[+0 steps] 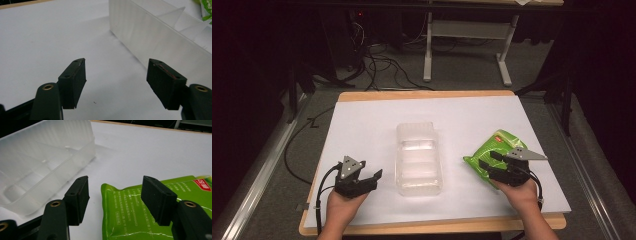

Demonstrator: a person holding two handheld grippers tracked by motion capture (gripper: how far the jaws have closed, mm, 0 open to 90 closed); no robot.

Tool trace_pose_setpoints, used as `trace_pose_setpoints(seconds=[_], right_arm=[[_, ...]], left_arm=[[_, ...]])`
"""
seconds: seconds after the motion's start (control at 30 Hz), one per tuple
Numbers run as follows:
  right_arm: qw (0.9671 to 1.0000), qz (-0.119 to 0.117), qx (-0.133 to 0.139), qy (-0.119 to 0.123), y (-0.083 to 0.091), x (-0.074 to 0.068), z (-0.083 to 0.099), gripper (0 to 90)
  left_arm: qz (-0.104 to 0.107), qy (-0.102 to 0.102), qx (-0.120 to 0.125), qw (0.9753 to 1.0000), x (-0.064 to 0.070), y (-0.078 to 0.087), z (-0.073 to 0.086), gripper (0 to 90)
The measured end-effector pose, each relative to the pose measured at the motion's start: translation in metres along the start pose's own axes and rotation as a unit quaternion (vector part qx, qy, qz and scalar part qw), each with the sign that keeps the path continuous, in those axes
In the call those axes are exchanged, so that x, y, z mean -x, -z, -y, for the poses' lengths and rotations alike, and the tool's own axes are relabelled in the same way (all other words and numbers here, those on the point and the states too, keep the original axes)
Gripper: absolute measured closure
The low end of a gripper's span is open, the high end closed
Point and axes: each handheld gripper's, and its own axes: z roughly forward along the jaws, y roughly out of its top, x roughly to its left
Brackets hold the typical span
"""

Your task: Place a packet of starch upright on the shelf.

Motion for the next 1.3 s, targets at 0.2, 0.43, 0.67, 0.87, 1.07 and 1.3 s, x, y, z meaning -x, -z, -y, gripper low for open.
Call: trace_pose_setpoints(seconds=[0.2, 0.43, 0.67, 0.87, 1.07, 1.3], right_arm=[[0.9999, 0.002, -0.004, 0.011, -0.001, -0.004, -0.001, 39.7], [0.9999, 0.001, -0.001, 0.015, 0.0, -0.003, -0.001, 39.5], [1.0, -0.002, 0.001, 0.002, 0.002, 0.006, -0.001, 37.2], [0.9998, 0.015, -0.006, -0.009, 0.003, 0.019, -0.001, 36.3], [0.9993, 0.034, -0.001, -0.017, 0.008, 0.033, 0.0, 35.7], [0.9973, 0.061, 0.012, -0.04, 0.018, 0.06, 0.001, 35.2]], left_arm=[[0.001, 0.003, 0.0, 1.0, 0.0, 0.0, 0.0, 32.4], [-0.001, -0.003, -0.003, 1.0, 0.0, -0.001, 0.001, 32.4], [0.005, -0.005, -0.009, 0.9999, 0.0, -0.002, 0.001, 32.4], [0.005, -0.008, -0.013, 0.9999, 0.002, -0.004, 0.002, 32.9], [0.003, -0.008, -0.014, 0.9999, 0.001, -0.004, 0.002, 34.2], [0.004, -0.004, -0.015, 0.9999, 0.0, -0.004, 0.002, 34.3]])
